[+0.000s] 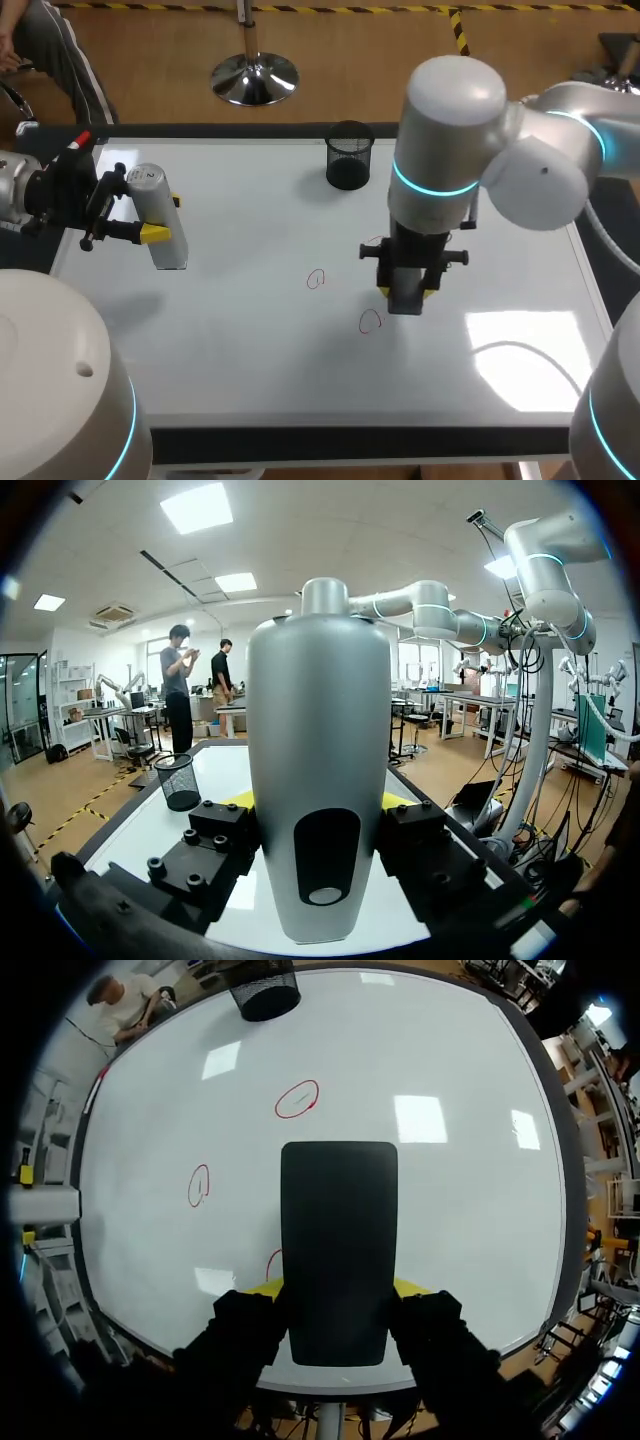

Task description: Pick up the inspection probe, press it on each red-marked spot on the whiteboard one by one, put down the probe, pick up the eraser, and wipe off all the red marks.

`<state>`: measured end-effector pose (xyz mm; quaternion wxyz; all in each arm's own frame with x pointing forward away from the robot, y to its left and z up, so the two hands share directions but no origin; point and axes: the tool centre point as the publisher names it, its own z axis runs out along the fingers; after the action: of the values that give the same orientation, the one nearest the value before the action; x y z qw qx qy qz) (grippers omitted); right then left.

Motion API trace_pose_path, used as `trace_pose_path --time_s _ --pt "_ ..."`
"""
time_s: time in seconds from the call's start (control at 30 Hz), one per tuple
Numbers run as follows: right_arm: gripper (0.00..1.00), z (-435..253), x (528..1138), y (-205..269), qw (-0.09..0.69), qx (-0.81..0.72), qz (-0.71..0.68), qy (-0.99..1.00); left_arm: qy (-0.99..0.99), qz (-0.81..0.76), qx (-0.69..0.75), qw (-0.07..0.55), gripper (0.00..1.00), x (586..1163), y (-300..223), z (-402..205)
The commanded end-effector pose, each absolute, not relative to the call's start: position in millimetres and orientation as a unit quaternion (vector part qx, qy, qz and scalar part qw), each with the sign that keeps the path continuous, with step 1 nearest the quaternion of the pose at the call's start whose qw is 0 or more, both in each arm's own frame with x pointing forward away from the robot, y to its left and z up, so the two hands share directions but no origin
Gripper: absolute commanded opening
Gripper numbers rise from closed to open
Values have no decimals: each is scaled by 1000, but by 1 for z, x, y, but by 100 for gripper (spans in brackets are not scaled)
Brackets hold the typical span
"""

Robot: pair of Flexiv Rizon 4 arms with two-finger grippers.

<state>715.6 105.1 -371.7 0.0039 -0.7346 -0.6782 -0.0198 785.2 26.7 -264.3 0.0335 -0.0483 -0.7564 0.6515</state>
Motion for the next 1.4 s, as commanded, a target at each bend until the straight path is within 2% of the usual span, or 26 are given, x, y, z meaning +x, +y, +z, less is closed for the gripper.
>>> trace_pose_path --time_s 0.03,1.4 --pt "0 -373 716 121 -2 -732 -19 -681 -756 652 -49 32 0 785 27 -263" --pt "0 -395 725 236 13 -694 -26 -720 -756 652 -49 32 0 785 27 -263"
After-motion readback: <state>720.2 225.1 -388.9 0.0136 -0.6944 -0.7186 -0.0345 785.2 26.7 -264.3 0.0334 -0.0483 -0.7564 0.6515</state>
